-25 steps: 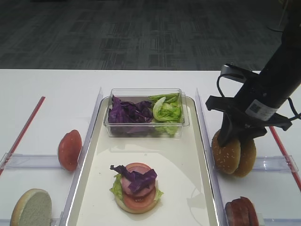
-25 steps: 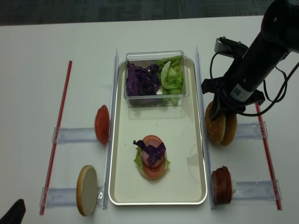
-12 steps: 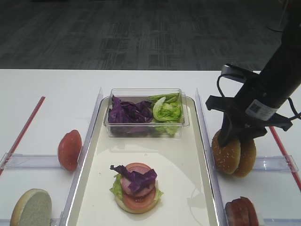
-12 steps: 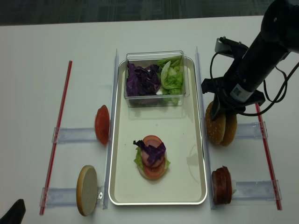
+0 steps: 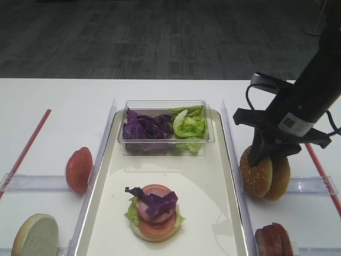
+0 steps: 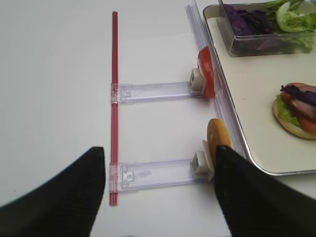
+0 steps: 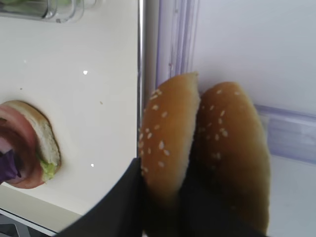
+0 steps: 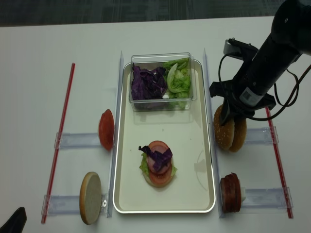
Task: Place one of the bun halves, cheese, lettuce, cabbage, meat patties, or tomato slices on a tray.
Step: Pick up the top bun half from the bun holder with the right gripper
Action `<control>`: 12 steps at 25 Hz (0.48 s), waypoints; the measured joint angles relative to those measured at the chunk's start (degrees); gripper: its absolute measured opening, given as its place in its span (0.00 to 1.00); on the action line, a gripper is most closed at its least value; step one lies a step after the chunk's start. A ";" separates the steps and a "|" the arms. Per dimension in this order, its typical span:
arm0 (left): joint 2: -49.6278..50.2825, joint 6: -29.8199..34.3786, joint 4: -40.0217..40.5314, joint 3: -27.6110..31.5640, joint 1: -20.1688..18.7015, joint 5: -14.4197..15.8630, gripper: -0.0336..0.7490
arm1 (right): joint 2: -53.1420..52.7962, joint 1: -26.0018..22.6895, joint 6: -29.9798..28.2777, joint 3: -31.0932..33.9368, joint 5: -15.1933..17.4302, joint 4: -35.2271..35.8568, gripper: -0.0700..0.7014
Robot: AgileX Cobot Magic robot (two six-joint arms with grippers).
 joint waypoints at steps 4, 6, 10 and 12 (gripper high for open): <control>0.00 0.00 0.00 0.00 0.00 0.00 0.62 | 0.00 0.00 0.00 0.00 0.00 0.00 0.31; 0.00 0.00 0.00 0.00 0.00 0.00 0.62 | 0.00 0.00 0.00 0.00 0.08 0.00 0.31; 0.00 0.00 0.00 0.00 0.00 0.00 0.62 | -0.37 0.00 -0.10 0.00 0.22 0.00 0.31; 0.00 0.00 0.00 0.00 0.00 0.00 0.62 | -1.12 0.00 -0.10 0.00 0.34 0.00 0.31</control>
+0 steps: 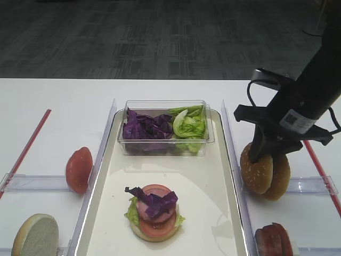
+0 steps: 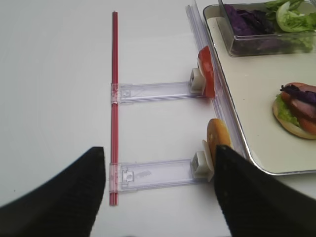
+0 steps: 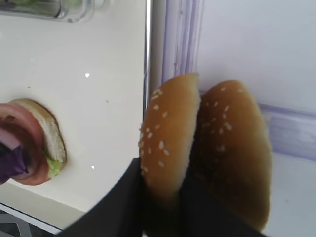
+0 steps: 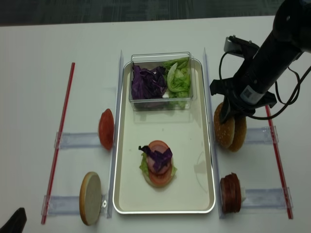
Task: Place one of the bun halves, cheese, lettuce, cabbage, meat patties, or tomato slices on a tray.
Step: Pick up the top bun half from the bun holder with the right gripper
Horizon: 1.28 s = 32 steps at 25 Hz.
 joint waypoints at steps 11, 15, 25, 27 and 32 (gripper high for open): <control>0.00 0.00 0.00 0.00 0.00 0.00 0.61 | -0.98 0.00 -3.36 0.00 0.50 5.51 0.31; 0.00 0.00 0.00 0.00 0.00 0.00 0.61 | -0.98 0.00 -3.70 0.00 1.82 5.72 0.31; 0.00 0.00 0.00 0.00 0.00 0.00 0.61 | -8.63 0.00 -3.92 0.00 4.49 5.72 0.31; 0.00 0.00 0.00 0.00 0.00 0.00 0.61 | -10.24 0.00 -3.92 0.00 5.49 5.72 0.31; 0.00 0.00 0.00 0.00 0.00 0.00 0.61 | -14.86 0.00 -3.92 2.06 5.44 5.72 0.31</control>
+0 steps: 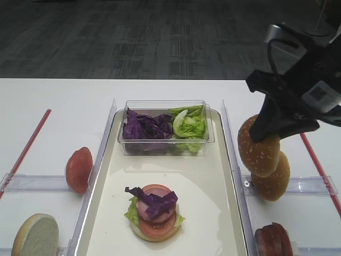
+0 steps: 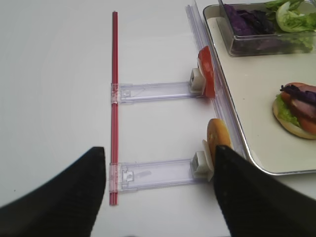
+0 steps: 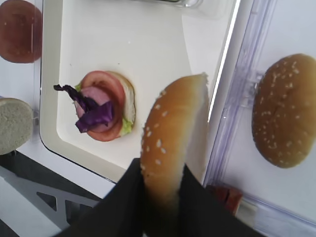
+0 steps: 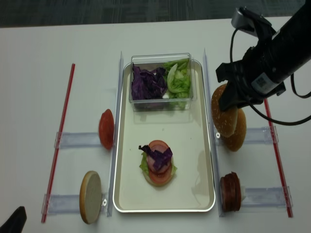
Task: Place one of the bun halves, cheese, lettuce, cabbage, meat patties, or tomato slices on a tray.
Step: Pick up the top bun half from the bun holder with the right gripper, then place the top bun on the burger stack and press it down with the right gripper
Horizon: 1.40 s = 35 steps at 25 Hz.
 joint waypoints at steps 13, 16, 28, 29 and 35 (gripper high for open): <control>0.00 0.00 0.00 0.00 0.00 0.00 0.61 | -7.17 0.00 -12.06 18.20 -6.11 18.21 0.31; 0.00 0.00 0.00 0.00 0.00 0.00 0.61 | -7.21 0.00 -16.29 21.05 -7.19 23.94 0.31; 0.00 0.00 0.00 0.00 0.00 0.00 0.61 | -7.21 0.00 -29.05 27.25 -8.12 40.74 0.31; 0.00 0.00 0.00 0.00 0.00 0.00 0.61 | -7.21 0.00 -29.57 27.35 -7.88 41.96 0.31; 0.00 0.00 0.00 0.00 0.00 0.00 0.61 | -7.21 0.00 -31.91 27.47 -7.18 46.22 0.31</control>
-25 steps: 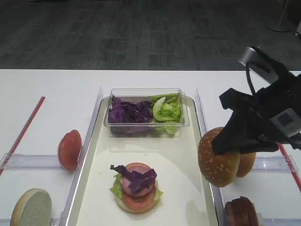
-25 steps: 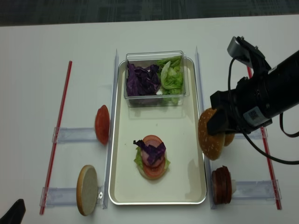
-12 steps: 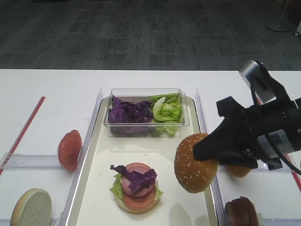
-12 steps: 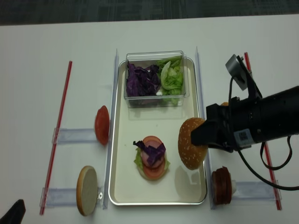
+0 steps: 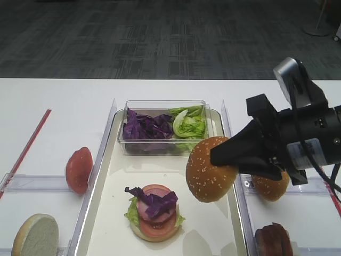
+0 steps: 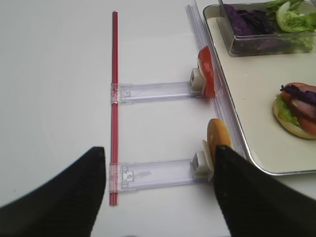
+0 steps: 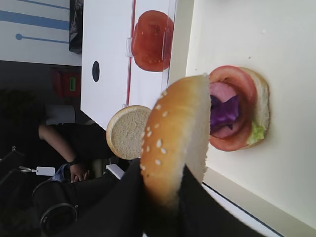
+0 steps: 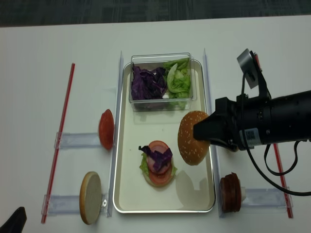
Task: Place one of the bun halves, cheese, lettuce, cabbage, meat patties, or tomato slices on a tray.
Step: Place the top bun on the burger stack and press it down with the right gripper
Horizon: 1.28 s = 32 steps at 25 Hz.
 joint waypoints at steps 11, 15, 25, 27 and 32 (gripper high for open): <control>0.00 0.00 0.00 0.00 0.00 0.00 0.61 | 0.68 0.00 -0.77 0.03 2.22 2.70 0.31; 0.00 0.00 0.00 0.00 0.00 0.00 0.61 | 4.15 0.00 -2.99 0.03 4.70 4.46 0.31; 0.00 0.00 0.00 0.00 0.00 0.00 0.61 | 6.23 0.00 -5.86 0.03 6.68 9.31 0.31; 0.00 0.00 0.00 0.00 0.00 0.00 0.61 | 6.62 0.00 -6.29 0.03 7.90 9.69 0.31; 0.00 0.00 0.00 0.00 0.00 0.00 0.61 | 8.64 0.00 -7.46 0.03 9.78 10.58 0.31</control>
